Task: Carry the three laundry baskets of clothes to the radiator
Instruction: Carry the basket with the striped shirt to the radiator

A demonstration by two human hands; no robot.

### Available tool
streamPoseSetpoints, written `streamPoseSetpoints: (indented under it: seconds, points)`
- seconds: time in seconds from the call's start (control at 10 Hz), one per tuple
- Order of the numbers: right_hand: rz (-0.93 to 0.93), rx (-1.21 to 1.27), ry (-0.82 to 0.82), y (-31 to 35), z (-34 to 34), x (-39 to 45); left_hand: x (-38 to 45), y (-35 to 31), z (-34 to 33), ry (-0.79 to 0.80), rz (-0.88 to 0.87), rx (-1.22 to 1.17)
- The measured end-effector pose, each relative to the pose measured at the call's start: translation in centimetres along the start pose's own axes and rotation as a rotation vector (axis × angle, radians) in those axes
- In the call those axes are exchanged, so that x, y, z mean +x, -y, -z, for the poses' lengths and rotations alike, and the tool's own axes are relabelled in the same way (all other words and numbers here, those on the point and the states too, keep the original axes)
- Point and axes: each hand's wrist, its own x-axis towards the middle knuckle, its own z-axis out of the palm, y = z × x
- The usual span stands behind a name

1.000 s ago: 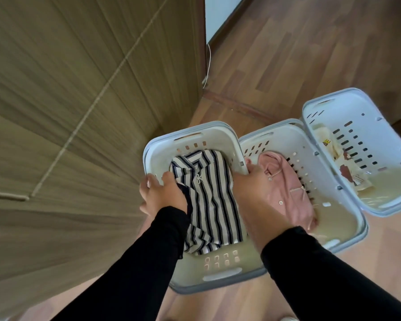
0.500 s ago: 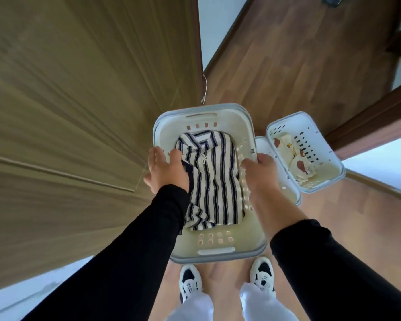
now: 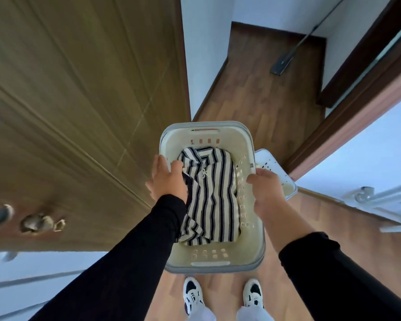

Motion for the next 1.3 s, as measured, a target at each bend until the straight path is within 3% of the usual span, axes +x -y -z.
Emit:
streamPoseSetpoints:
  seconds: [0.2, 0.3, 0.4, 0.5, 0.6, 0.7, 0.8, 1.0, 1.3]
  points:
    - [0.068, 0.009, 0.074, 1.1, 2.7, -3.7, -2.4, -2.7, 2.5, -0.031, -0.049, 0.006]
    - [0.102, -0.001, 0.127, 1.6, 4.4, -5.2, -4.3, -3.6, 3.6, -0.071, -0.015, -0.104]
    - [0.135, -0.005, 0.150, 2.0, 6.2, -6.5, -6.7, -3.6, 4.5, -0.087, -0.025, -0.007]
    - [0.127, -0.032, 0.220, 1.7, 8.3, -8.6, -10.3, -3.3, 5.4, -0.211, -0.094, 0.126]
    - [0.151, -0.064, 0.231, 1.4, 9.8, -9.4, -13.8, -2.7, 6.1, -0.294, -0.069, 0.040]
    - [0.189, -0.144, 0.320, 1.0, 11.2, -11.3, -15.8, -2.2, 6.9, -0.262, 0.098, -0.185]
    - [0.213, -0.184, 0.396, 0.1, 11.7, -12.0, -18.8, -1.9, 8.4, -0.274, 0.125, -0.321]
    - [0.174, -0.203, 0.507, -2.5, 11.4, -15.3, -23.2, 1.7, 12.0, -0.355, 0.143, -0.372]
    - [0.122, -0.156, 0.525, -8.9, 10.0, -22.0, -29.3, 8.1, 17.2, -0.429, 0.178, -0.288]
